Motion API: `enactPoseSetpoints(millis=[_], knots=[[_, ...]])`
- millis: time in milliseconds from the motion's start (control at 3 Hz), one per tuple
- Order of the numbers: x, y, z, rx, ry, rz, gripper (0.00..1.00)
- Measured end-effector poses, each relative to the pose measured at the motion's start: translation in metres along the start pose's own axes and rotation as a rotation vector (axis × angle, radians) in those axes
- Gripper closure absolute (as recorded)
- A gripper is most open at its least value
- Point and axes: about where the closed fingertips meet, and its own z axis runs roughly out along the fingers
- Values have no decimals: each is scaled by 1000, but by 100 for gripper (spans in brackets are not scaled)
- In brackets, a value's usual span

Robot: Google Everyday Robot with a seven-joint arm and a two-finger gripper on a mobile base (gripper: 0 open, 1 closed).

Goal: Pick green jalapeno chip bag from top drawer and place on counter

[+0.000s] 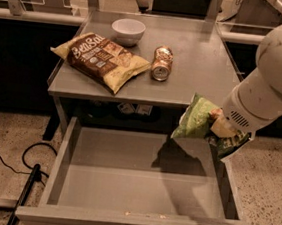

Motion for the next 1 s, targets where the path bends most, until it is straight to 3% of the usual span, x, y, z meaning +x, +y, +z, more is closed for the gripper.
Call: enactPoseSetpoints(millis=[667,1000], knots=[[-56,-76,10,81,-53,43,100],[-72,-118,11,132,-51,61,100]])
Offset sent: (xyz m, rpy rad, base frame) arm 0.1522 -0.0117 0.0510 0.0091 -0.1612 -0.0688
